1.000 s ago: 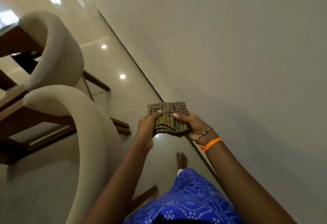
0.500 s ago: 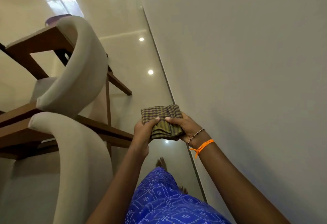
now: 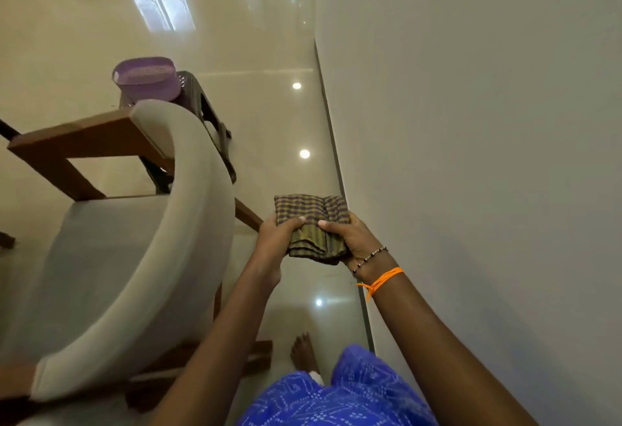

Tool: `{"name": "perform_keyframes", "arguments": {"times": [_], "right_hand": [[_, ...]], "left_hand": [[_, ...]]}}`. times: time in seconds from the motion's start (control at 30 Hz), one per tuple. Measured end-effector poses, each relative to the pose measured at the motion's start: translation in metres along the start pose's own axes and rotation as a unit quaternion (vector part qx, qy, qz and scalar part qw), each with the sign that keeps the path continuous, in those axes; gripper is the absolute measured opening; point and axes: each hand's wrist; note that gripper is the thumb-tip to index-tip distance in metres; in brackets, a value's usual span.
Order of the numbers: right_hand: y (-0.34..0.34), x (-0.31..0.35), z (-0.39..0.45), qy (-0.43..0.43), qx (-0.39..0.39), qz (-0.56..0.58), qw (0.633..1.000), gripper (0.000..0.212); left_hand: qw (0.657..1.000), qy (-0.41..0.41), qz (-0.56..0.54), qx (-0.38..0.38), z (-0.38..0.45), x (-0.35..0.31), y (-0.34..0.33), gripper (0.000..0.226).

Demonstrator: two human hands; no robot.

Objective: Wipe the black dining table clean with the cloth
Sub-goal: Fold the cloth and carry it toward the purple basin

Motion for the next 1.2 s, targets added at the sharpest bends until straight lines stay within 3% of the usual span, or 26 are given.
{"name": "perform_keyframes", "arguments": {"times": [0.5, 0.67, 0.93, 1.2], "right_hand": [[-0.101, 0.131, 0.341, -0.026, 0.058, -0.124, 0.990, 0.050], [-0.140, 0.173, 0.443, -0.027, 0.062, -0.144, 0.987, 0.047], [-0.246, 0.216, 0.603, -0.039, 0.133, -0.183, 0.973, 0.043], [-0.393, 0.264, 0.763, -0.061, 0.150, -0.205, 0.965, 0.034]], "left_hand": [[0.995, 0.035, -0.045, -0.082, 0.289, -0.199, -0.018, 0.023], [0.995, 0.040, -0.030, -0.087, 0.369, -0.265, -0.022, 0.035], [0.986, 0.063, -0.096, -0.124, 0.522, -0.364, 0.035, 0.027], [0.978, 0.040, -0.126, -0.160, 0.668, -0.506, 0.114, 0.016]]}}
Point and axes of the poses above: each hand's wrist, its own z-axis towards the middle knuckle, its own y-axis out of the back of the hand, x = y × z, and after that the axes turned 8 degrees about y, right-handed
